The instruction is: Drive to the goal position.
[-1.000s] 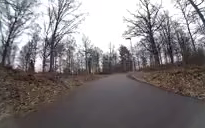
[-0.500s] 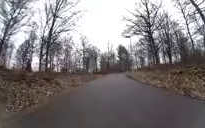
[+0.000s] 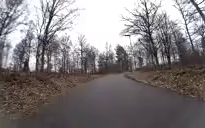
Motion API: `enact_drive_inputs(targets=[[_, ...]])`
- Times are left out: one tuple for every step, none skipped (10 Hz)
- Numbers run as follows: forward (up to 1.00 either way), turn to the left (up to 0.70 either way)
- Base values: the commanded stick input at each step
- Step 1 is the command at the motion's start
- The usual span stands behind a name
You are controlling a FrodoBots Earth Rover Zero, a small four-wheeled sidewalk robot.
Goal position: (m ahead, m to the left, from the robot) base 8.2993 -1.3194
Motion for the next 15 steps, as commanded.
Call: enact_drive_inputs(targets=[[1.00, 0.00], [1.00, 0.00], [1.00, 0.00], [1.00, 0.00], [1.00, 0.00], [1.00, 0.00], [1.00, 0.00], [1.00, 0.00], [1.00, 0.00], [1.00, 0.00], [1.00, 0.00], [1.00, 0.00], [1.00, 0.00], [1.00, 0.00], [1.00, 0.00]])
